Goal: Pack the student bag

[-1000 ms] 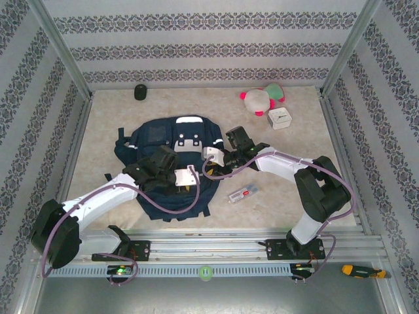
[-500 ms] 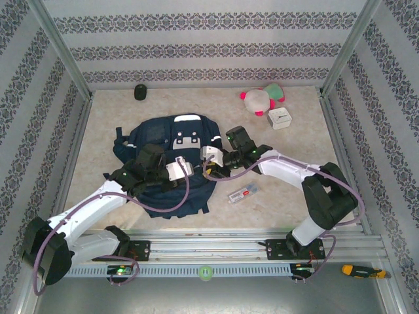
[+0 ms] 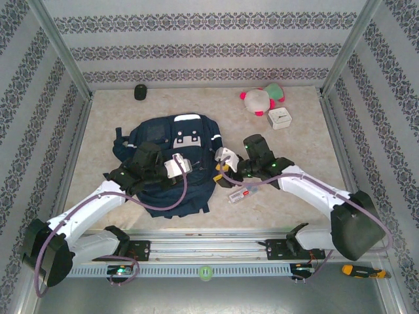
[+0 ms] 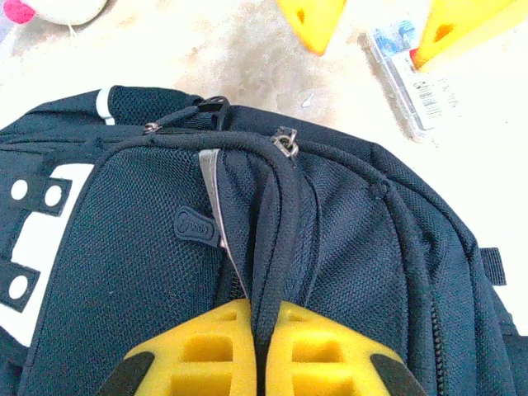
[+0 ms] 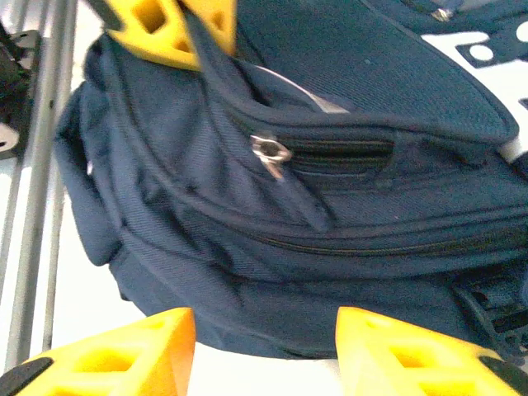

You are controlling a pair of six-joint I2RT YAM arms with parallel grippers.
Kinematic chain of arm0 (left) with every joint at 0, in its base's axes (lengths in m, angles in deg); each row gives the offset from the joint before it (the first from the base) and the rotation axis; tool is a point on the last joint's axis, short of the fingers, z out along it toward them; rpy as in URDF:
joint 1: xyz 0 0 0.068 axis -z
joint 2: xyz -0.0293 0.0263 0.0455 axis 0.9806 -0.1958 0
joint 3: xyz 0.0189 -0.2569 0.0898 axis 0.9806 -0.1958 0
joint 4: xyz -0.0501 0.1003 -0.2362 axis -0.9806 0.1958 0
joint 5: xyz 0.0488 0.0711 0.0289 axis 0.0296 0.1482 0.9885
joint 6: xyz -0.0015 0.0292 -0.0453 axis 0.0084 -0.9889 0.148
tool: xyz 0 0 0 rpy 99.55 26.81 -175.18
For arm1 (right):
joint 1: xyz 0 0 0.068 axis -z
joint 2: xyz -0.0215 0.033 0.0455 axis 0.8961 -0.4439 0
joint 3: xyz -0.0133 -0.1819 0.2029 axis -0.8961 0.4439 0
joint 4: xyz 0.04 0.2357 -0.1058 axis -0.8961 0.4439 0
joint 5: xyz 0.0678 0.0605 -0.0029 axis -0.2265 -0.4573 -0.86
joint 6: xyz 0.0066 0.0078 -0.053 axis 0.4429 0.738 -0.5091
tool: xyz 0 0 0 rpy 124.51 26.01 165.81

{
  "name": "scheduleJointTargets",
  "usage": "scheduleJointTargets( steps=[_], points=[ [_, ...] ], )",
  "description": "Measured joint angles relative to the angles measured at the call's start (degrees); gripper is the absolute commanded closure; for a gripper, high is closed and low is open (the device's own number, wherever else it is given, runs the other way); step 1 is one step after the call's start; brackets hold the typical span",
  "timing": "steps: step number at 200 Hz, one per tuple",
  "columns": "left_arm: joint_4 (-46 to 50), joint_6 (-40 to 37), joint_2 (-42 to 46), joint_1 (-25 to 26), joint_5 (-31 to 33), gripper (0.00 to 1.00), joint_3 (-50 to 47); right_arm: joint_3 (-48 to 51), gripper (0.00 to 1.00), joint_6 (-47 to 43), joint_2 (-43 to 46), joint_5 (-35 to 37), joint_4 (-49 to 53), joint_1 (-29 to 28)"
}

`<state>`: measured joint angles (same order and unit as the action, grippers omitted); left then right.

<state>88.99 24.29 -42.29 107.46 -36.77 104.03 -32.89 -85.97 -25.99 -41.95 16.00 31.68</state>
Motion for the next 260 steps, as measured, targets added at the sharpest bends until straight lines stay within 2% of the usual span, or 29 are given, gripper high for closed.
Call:
scheduleJointTargets(
  steps=[49,72,121,149,182,250,260],
  points=[
    [0.0,-0.1,0.0,0.0,-0.3,1.0,0.0,-4.2,0.52,0.9,-7.6,-2.2,-3.6,-1.3],
    [0.0,-0.2,0.0,0.0,-0.6,1.0,0.0,-4.5,0.59,1.7,-8.2,-4.0,-6.1,-2.4],
    [0.0,0.3,0.0,0.0,-0.3,1.0,0.0,-5.3,1.0,4.6,-10.1,-5.4,-8.8,-2.7],
    [-0.6,2.6,-0.5,0.0,0.3,1.0,0.0,-4.8,1.0,7.4,-9.2,-4.7,-9.2,-2.7],
    [-3.4,8.9,-2.0,0.4,1.5,1.0,0.0,-3.5,1.0,13.9,-6.3,-1.5,-9.2,-3.9],
    [-7.7,21.2,-13.4,7.8,11.9,1.0,7.1,-1.7,1.0,33.5,-2.4,7.2,-8.3,-5.0],
    [-7.7,22.8,-15.4,8.6,13.1,0.9,8.3,-1.7,1.0,36.1,-2.4,8.6,-7.6,-5.0]
  ],
)
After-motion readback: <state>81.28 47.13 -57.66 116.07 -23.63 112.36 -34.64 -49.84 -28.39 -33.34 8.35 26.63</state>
